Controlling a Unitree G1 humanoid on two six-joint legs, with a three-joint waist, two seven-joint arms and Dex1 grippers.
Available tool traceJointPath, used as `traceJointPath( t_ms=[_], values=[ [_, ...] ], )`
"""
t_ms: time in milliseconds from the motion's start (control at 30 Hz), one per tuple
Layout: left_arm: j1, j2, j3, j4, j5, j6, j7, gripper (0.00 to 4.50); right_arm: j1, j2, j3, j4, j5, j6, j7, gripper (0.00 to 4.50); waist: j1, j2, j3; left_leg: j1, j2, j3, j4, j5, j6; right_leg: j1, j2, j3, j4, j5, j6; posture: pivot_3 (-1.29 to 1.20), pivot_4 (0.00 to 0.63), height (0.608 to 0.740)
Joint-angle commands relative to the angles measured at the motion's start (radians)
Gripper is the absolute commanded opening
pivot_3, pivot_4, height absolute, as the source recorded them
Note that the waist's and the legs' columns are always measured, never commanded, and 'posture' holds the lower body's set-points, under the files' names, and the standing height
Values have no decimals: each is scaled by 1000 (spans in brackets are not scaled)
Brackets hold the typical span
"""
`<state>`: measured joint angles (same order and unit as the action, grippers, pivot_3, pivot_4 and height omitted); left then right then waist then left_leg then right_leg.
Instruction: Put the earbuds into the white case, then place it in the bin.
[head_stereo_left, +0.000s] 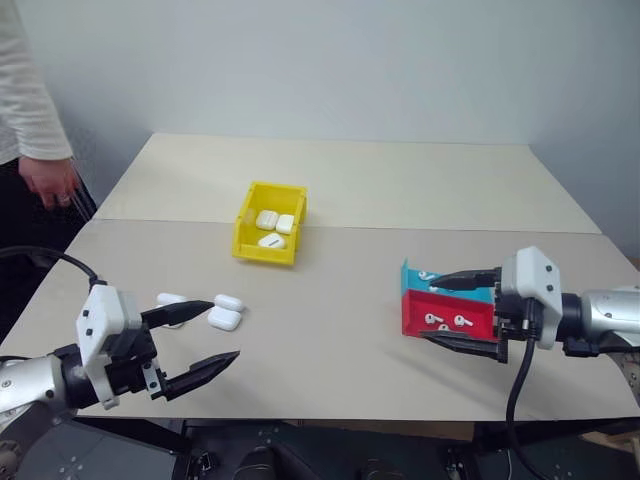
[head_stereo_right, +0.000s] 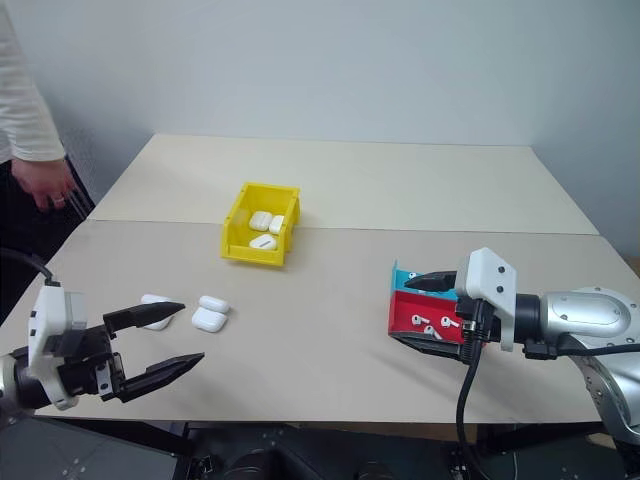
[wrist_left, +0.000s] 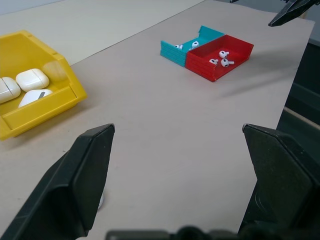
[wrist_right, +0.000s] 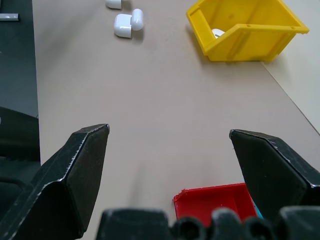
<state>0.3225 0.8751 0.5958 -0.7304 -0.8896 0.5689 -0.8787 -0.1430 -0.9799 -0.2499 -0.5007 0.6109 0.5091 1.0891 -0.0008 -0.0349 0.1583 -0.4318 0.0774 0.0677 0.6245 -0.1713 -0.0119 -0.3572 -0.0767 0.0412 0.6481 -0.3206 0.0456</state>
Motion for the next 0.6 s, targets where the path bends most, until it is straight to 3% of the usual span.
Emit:
traceJointPath(
  t_ms=[33, 267, 600],
  values=[
    [-4, 2, 27, -13, -5, -13, -8, 4464, 3, -11, -40, -21, 5, -19, 0, 4500, 0, 0, 0, 0, 0, 0, 0, 0, 0, 0, 0, 0, 0, 0, 0, 0, 150, 740],
    [-4, 44, 57, -13, 7, 47, 27, 4464, -10, -3, -23, -11, 0, -18, -16, 4500, 0, 0, 0, 0, 0, 0, 0, 0, 0, 0, 0, 0, 0, 0, 0, 0, 150, 740],
    [16, 225, 143, -4, 130, 256, 82, 4464, -63, 1, 35, 29, -16, -19, -20, 4500, -4, 0, 0, 0, 0, 0, 0, 0, 0, 0, 0, 0, 0, 0, 0, 0, 150, 740]
  ],
)
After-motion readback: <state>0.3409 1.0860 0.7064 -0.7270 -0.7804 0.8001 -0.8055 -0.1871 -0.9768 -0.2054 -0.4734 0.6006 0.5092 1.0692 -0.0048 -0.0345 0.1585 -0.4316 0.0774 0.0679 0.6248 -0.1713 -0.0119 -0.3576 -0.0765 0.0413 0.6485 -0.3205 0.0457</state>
